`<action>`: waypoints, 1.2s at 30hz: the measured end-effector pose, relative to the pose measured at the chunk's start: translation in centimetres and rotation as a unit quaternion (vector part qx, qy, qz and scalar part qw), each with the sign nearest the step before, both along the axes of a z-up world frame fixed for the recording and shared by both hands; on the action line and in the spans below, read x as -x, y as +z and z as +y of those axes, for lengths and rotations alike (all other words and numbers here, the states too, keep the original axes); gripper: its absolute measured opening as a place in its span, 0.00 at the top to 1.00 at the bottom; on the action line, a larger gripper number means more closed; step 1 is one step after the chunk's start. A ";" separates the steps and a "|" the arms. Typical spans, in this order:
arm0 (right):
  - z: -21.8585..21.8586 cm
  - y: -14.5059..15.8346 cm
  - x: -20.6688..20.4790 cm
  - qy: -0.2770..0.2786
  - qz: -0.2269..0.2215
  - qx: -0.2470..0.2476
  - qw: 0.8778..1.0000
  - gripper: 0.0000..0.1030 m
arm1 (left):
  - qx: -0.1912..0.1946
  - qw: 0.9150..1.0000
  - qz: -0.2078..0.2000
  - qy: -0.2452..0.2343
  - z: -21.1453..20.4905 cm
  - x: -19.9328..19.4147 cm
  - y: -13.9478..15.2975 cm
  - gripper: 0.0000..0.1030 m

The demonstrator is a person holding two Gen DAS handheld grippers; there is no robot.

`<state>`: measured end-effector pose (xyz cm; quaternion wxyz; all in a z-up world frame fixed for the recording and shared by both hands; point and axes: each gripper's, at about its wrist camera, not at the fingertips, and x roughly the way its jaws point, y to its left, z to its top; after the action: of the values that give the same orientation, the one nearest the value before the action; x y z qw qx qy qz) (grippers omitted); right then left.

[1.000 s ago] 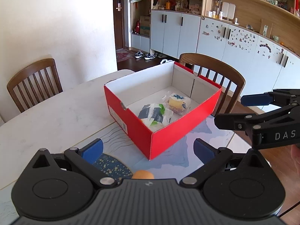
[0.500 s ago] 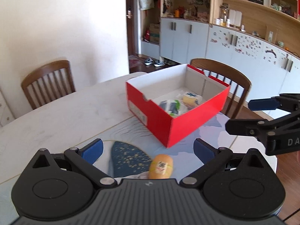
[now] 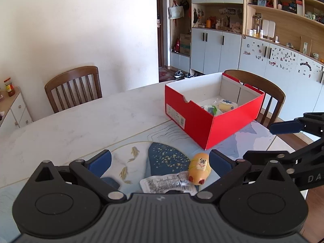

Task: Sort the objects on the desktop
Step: 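Withdraw both tools from the box back over the table items, then grasp the bag of black beads with the left tool while the right tool grasps the teal toothbrush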

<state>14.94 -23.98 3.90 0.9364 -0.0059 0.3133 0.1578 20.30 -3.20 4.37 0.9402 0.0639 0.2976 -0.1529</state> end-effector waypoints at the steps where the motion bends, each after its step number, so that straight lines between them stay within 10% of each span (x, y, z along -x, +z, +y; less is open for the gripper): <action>1: 0.3 -0.2 0.1 0.002 0.001 0.000 1.000 0.13 | 0.001 1.000 0.000 0.001 0.4 0.2 -0.1 0.00; 36: 4.6 -8.1 0.6 0.032 0.055 0.062 0.996 0.15 | -0.029 0.996 0.079 0.003 5.2 5.9 -10.1 0.01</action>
<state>14.29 -19.39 -4.18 0.9100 -0.0653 0.3735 0.1678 14.36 1.97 -5.77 0.9118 0.0782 0.3758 -0.1460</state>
